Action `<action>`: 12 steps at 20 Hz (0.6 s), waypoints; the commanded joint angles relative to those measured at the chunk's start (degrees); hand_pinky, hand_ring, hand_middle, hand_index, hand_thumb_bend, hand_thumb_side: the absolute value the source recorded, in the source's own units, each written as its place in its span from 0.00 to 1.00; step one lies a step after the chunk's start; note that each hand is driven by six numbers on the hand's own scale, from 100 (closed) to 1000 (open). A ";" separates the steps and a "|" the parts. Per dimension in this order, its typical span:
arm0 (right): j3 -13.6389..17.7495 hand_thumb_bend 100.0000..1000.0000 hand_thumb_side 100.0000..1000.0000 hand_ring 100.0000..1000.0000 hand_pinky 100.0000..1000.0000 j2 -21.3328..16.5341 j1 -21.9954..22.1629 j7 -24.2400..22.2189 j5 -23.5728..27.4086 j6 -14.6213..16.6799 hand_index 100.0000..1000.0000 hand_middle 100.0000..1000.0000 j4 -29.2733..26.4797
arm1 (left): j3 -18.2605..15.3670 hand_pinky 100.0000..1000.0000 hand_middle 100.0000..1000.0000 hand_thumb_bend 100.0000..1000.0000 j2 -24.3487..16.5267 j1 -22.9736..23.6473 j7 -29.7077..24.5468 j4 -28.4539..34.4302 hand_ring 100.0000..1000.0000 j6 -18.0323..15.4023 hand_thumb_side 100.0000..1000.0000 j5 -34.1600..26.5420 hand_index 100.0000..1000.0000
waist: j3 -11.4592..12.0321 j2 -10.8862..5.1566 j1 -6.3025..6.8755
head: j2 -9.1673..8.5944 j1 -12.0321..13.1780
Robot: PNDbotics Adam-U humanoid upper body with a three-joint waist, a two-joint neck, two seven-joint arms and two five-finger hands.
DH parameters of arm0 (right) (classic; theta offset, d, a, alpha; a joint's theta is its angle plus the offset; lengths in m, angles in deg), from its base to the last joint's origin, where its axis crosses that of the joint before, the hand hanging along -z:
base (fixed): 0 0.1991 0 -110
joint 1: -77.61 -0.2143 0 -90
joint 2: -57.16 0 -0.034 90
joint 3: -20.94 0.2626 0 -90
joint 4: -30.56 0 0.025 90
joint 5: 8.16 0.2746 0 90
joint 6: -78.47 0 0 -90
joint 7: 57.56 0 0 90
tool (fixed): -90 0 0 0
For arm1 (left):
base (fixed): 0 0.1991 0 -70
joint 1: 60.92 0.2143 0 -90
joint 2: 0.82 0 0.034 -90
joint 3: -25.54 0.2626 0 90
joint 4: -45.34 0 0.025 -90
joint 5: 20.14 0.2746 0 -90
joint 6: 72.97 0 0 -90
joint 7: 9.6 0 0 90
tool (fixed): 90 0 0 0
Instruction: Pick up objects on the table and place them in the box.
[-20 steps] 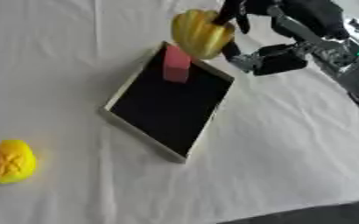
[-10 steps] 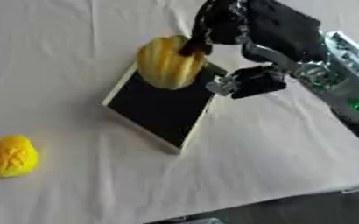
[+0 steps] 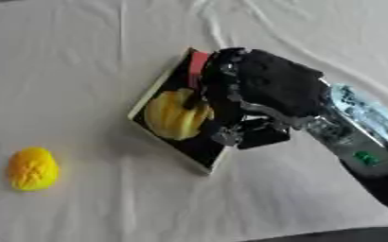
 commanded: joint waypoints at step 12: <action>0.33 0.00 0.26 0.84 0.82 2.68 2.45 0.94 -14.45 -2.43 0.86 0.73 7.24 | -0.45 0.72 0.65 0.00 -0.50 0.45 -0.77 1.09 0.71 0.21 0.52 -0.76 0.89 | -0.26 -0.53 0.13 | -0.87 0.00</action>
